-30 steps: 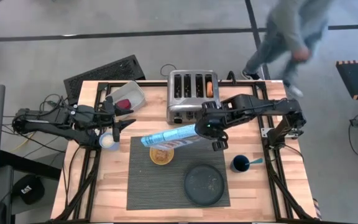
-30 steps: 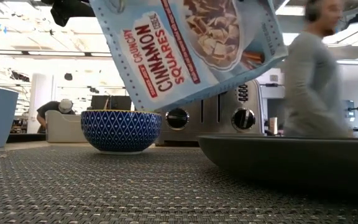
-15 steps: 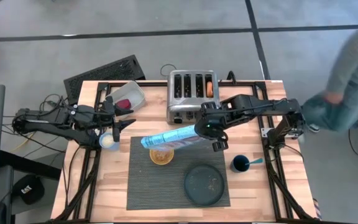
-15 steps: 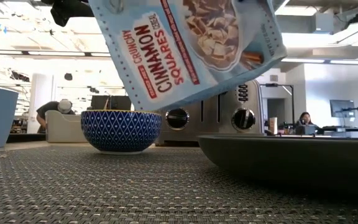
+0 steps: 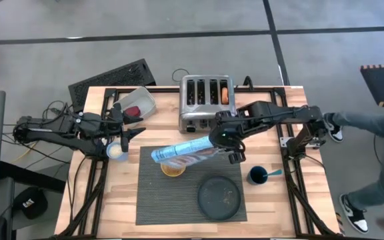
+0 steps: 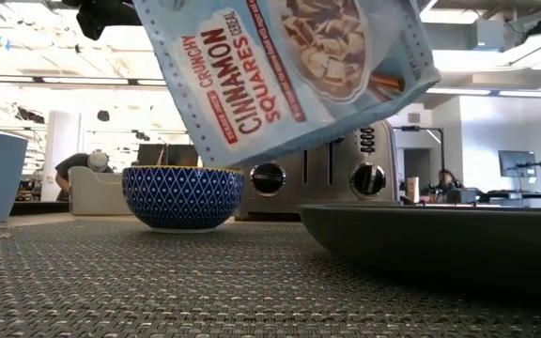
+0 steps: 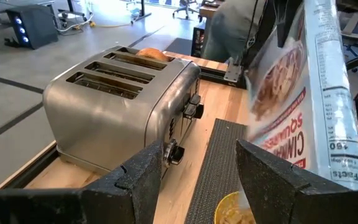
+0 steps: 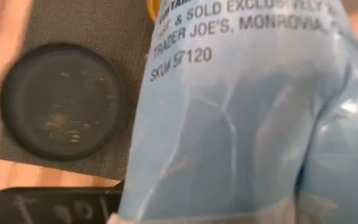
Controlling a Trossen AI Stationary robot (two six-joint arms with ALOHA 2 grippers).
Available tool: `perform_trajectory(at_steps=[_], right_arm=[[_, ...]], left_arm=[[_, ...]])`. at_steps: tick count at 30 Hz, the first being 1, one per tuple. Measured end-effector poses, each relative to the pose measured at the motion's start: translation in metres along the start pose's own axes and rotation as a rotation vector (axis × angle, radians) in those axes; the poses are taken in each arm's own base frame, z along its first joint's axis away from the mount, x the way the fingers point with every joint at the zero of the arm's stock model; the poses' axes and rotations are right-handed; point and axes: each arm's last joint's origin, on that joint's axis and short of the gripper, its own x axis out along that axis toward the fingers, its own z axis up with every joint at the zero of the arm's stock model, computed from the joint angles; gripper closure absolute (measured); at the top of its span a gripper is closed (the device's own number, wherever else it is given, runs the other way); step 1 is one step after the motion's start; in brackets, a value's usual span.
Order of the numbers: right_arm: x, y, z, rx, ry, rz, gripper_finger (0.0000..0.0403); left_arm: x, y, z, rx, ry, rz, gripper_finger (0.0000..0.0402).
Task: Arrange a breakfast setting
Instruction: Pour the cereal from the blue cereal box into the yellow bowl
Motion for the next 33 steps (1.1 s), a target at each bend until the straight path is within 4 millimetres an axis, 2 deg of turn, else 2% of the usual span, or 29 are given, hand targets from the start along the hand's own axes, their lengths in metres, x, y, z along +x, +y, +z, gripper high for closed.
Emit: perform_trajectory(at_steps=[33], right_arm=[[0.0006,-0.0035,-0.0017,0.021,0.01,0.021,0.028]], left_arm=[[0.0,-0.0001,0.0,0.006,0.001,-0.004,0.0214]])
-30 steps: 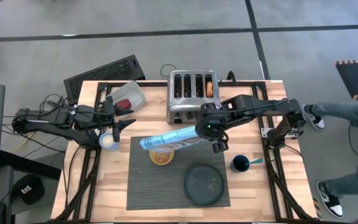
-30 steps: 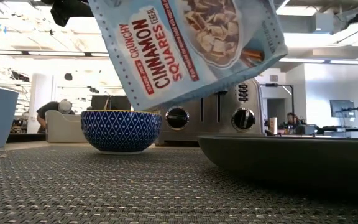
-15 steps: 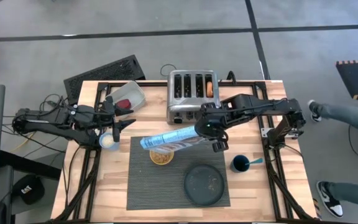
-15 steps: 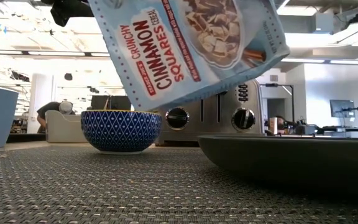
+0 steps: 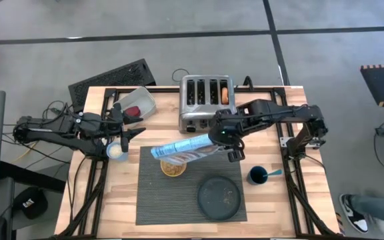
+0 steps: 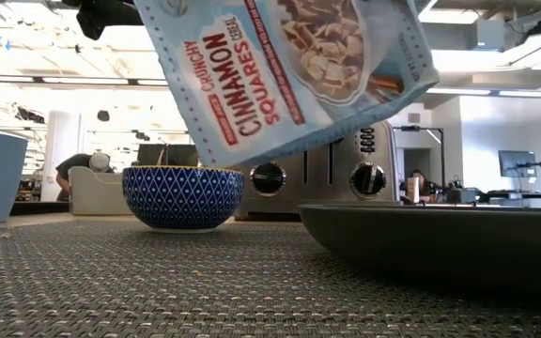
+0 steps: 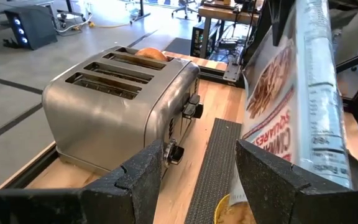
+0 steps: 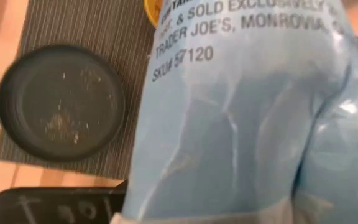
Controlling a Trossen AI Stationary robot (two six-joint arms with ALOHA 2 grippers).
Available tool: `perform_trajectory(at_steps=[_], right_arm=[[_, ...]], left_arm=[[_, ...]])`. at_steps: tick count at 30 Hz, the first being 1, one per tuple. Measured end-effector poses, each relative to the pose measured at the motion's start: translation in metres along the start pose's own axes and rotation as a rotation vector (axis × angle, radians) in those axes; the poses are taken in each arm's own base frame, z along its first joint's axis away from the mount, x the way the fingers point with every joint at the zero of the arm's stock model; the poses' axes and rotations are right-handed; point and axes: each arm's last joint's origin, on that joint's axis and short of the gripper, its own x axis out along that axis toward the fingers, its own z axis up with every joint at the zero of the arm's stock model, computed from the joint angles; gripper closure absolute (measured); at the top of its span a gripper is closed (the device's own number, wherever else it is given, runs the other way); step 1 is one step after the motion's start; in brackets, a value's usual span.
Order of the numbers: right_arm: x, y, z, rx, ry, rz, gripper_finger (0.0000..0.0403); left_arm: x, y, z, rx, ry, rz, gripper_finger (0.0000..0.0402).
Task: Arrange a breakfast setting
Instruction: Pour the cereal from the blue cereal box into the yellow bowl
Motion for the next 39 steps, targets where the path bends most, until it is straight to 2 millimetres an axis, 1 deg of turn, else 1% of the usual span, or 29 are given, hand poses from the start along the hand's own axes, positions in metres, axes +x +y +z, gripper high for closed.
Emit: perform_trajectory(at_steps=[3,6,13,15,17,20,22,24,26,29,31,33,36,39], right_arm=[[0.0001,-0.0015,0.0004,0.023,-0.006,0.0,0.028],[-0.0003,0.0029,0.0012,-0.015,-0.007,-0.012,0.028],[-0.0002,0.0006,0.0007,0.017,-0.006,-0.008,0.028],[-0.0004,0.003,0.0009,-0.016,-0.006,-0.003,0.028],[-0.0005,0.0029,0.0013,-0.008,-0.007,-0.028,0.028],[-0.0004,0.0026,0.0018,-0.005,-0.016,0.0,0.028],[-0.0003,0.0018,0.0016,0.012,-0.011,-0.023,0.028],[-0.0004,0.0033,0.0011,-0.007,-0.006,-0.008,0.0281],[-0.0004,0.0028,0.0002,-0.008,0.007,-0.039,0.0281],[-0.0001,0.0008,0.0006,0.006,-0.005,0.003,0.0281],[-0.0001,0.0002,0.0008,0.012,-0.005,-0.023,0.0281],[-0.0001,0.0005,0.0011,0.009,-0.01,-0.001,0.0281],[-0.0003,0.0009,0.0008,0.011,-0.004,-0.026,0.0281],[-0.0002,0.0003,0.0008,0.014,-0.01,0.009,0.0281]], left_arm=[[0.0,0.0,0.0,0.0,0.0,0.0,0.0214],[0.0,0.0,0.0,0.001,0.0,0.0,0.0214],[0.0,0.0,0.0,0.001,0.0,0.0,0.0214],[0.0,0.0,0.0,0.0,0.0,0.0,0.0214],[0.0,0.0,0.0,0.001,0.0,0.0,0.0214],[0.0,0.0,0.0,0.0,0.0,0.0,0.0214],[0.0,0.0,0.0,0.001,0.0,0.0,0.0214],[-0.0001,0.0,0.0,0.0,0.0,0.0,0.0214],[0.0,0.0,0.0,0.001,0.0,0.0,0.0214],[-0.0001,0.0,0.0,0.001,0.0,0.0,0.0214],[0.0,0.0,0.0,0.001,0.0,0.0,0.0214],[0.0,0.0,0.0,0.001,0.0,0.0,0.0214],[0.0,0.0,0.0,0.001,0.0,0.0,0.0214],[-0.0001,0.0,0.0,0.001,0.0,0.0,0.0214]])
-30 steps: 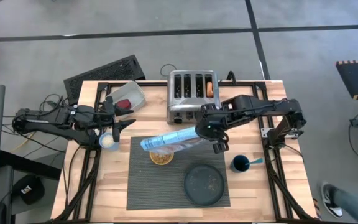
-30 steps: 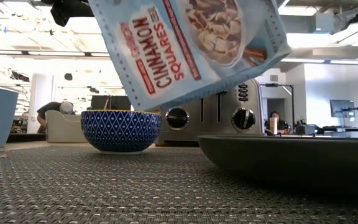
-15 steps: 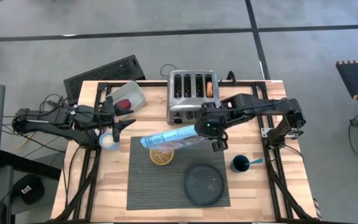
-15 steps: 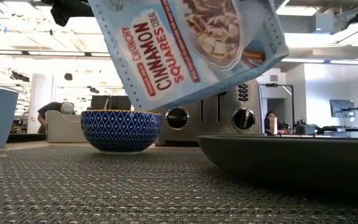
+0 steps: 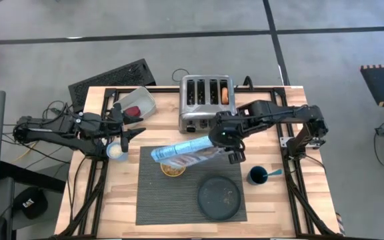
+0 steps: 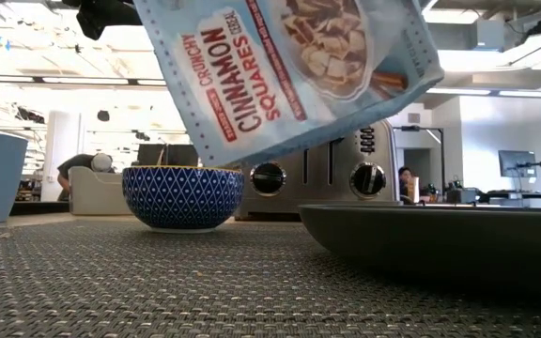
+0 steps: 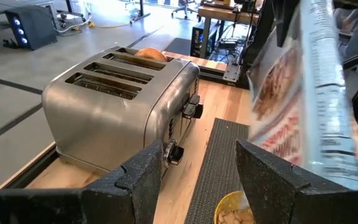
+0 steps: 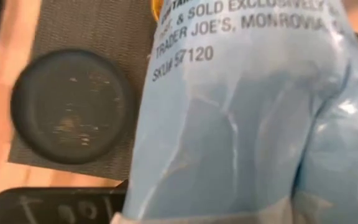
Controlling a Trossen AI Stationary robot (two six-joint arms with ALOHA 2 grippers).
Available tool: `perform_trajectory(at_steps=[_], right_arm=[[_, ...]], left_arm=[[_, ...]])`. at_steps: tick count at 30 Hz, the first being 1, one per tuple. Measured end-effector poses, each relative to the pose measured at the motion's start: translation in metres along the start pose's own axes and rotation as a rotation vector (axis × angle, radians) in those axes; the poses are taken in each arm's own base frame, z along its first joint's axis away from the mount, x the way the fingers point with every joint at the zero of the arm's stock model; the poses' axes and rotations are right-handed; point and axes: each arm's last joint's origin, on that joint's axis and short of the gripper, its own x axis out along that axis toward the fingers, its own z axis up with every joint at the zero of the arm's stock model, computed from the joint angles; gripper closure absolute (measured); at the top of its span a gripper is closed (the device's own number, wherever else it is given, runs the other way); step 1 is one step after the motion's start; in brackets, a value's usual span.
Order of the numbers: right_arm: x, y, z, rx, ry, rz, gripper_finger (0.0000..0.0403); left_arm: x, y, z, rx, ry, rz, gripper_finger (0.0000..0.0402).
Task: Arrange a breakfast setting
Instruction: Pour the cereal from the blue cereal box into the yellow bowl
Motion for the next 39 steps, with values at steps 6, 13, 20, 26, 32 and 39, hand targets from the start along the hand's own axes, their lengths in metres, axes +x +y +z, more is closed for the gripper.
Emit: perform_trajectory(at_steps=[6,13,20,26,32,39], right_arm=[[0.0,0.0,0.0,0.012,0.0,0.0,0.0281],[-0.011,0.001,-0.004,0.044,-0.037,0.007,0.0281],[-0.006,0.003,-0.016,0.06,-0.06,0.006,0.0281],[-0.011,0.005,-0.034,0.08,-0.132,0.0,0.0281],[-0.007,0.01,-0.05,0.101,-0.22,0.019,0.0281],[0.004,0.014,-0.069,0.113,-0.27,0.037,0.0281]], left_arm=[[0.0,0.0,0.0,0.0,0.0,0.0,0.0214],[0.0,0.0,0.0,0.01,0.0,0.0,0.0214],[0.0,0.0,0.0,0.018,0.0,-0.001,0.0214],[0.0,0.0,0.0,0.017,-0.001,0.0,0.0214],[0.0,0.0,0.001,0.008,-0.013,-0.003,0.0214],[0.0,0.0,0.002,-0.001,-0.015,-0.004,0.0214]])
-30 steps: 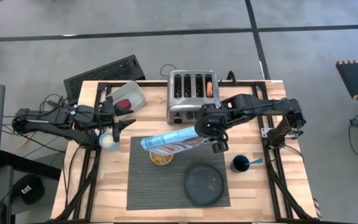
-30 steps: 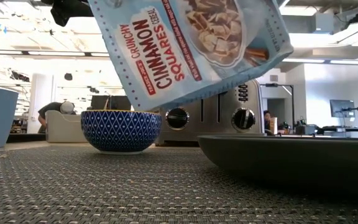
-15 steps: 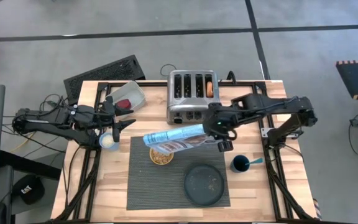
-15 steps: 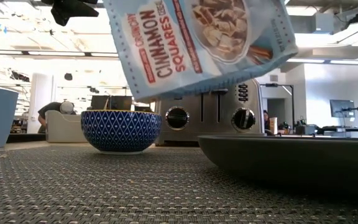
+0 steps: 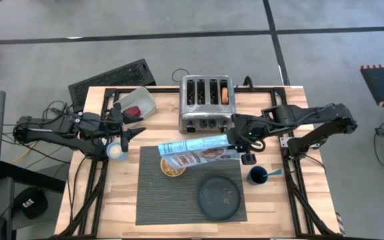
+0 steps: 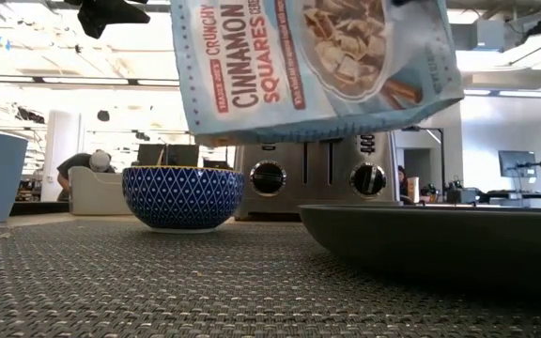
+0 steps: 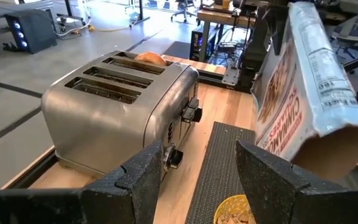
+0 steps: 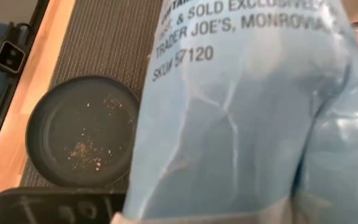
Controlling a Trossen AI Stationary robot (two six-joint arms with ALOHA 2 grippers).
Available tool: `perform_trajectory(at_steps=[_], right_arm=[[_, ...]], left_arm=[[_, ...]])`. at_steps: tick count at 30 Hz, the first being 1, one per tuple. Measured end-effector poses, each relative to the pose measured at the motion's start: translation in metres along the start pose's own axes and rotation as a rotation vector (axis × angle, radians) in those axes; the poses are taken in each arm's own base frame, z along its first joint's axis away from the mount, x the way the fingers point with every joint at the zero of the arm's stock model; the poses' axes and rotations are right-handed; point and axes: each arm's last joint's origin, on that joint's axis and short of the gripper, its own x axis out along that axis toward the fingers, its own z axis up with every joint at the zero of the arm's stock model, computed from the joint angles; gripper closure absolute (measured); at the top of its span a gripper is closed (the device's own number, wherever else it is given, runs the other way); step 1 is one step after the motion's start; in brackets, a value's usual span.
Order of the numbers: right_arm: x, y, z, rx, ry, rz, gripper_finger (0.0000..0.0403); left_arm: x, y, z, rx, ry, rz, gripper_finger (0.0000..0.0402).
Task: Arrange a breakfast setting
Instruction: Pour the cereal from the blue cereal box into the yellow bowl
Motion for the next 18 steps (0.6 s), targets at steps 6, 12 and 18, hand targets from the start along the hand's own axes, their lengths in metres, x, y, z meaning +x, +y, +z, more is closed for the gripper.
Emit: perform_trajectory(at_steps=[6,12,18], right_arm=[[0.002,0.001,-0.025,0.013,-0.063,0.0,0.0281],[0.003,0.002,-0.047,0.035,-0.143,0.001,0.0281],[0.006,0.002,-0.068,0.047,-0.203,0.001,0.0281]], left_arm=[[0.0,0.0,0.0,-0.001,0.0,0.0,0.0214],[0.0,0.0,0.0,0.0,-0.002,-0.001,0.0214],[0.001,-0.001,0.002,-0.005,-0.014,-0.003,0.0214]])
